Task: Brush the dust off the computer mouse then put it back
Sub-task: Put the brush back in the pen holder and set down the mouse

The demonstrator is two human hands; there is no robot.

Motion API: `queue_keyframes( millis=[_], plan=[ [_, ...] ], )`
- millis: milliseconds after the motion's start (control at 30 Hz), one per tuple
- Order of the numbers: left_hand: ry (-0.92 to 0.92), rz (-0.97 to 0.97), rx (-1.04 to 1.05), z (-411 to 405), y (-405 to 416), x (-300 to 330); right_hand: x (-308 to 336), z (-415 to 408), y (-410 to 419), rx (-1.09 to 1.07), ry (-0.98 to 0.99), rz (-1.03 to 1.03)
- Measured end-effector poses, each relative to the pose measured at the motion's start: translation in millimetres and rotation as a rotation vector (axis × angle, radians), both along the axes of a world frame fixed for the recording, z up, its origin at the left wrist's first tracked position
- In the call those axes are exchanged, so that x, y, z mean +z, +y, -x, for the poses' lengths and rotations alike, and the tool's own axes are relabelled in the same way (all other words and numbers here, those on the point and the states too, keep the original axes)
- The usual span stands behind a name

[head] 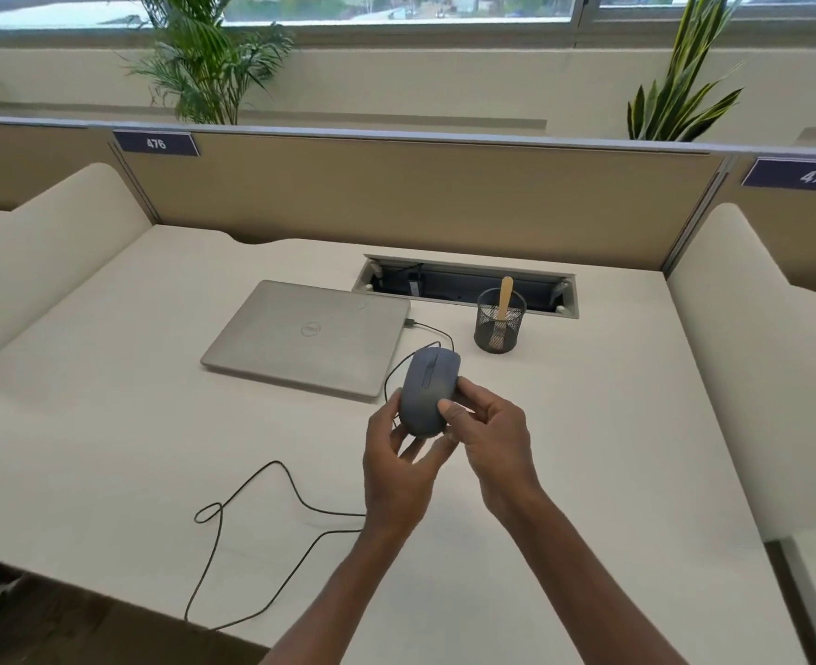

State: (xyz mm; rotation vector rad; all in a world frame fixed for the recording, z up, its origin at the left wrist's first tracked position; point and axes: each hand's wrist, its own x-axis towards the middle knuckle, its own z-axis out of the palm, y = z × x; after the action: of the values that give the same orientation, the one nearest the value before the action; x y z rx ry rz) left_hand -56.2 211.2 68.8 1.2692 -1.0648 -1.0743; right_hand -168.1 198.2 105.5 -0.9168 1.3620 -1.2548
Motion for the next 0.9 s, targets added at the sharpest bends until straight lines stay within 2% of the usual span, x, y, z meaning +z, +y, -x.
queue_keyframes(
  millis=[100,200,300,900],
  plan=[
    [-0.029,-0.054,-0.093,-9,-4,-5,-16,10,-1,0.011,0.038,-0.058],
    [0.028,-0.16,-0.195,-13,-12,-15,-36,18,-5,0.005,0.092,-0.135],
    [0.024,-0.263,-0.218,-8,-18,-31,-54,22,-10,-0.023,0.1,-0.191],
    [-0.194,-0.409,-0.315,-6,-37,-104,-113,21,-22,0.034,0.232,-0.345]
  ],
)
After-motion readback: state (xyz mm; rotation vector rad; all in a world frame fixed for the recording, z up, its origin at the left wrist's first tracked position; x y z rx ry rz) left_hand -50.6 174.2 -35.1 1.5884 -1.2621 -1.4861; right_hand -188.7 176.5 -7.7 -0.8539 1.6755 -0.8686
